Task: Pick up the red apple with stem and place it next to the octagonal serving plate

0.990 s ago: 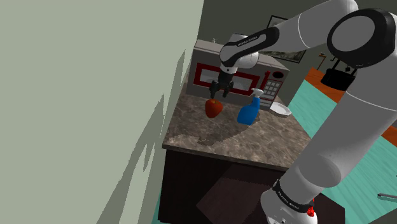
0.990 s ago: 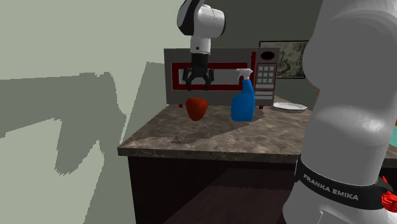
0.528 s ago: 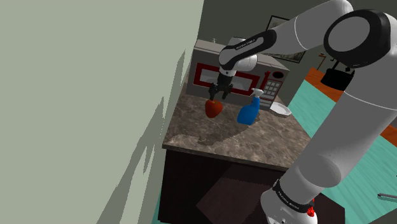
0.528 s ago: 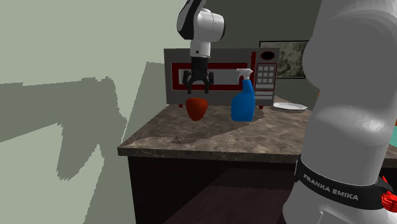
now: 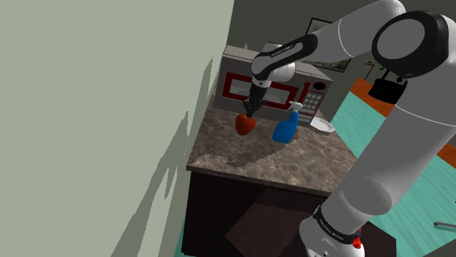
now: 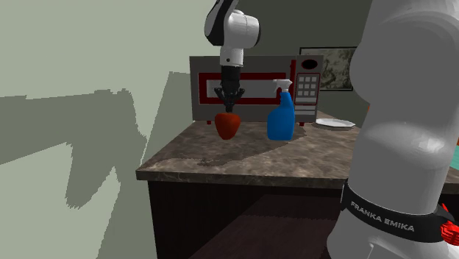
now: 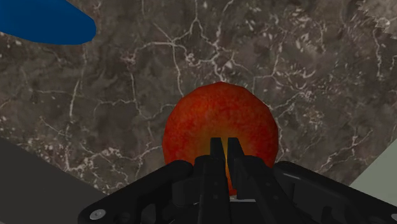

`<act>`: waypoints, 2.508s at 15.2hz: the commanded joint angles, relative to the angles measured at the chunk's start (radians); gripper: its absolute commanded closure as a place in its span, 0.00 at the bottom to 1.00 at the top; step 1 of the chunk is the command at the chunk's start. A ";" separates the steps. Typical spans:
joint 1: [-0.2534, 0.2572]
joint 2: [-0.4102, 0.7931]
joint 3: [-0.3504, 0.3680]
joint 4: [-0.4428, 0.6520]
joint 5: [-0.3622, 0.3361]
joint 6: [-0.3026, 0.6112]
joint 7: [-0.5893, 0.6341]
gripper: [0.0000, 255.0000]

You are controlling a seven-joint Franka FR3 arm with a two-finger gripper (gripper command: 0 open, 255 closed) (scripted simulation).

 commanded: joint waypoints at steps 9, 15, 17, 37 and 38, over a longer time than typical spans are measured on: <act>0.001 -0.034 -0.001 0.031 -0.012 -0.064 0.010 1.00; 0.002 -0.069 -0.001 0.075 -0.024 -0.141 0.021 1.00; 0.002 -0.078 -0.001 0.091 -0.027 -0.167 0.024 1.00; 0.003 -0.130 0.001 0.304 -0.043 -0.429 0.043 1.00; 0.003 -0.130 0.001 0.317 -0.043 -0.443 0.044 1.00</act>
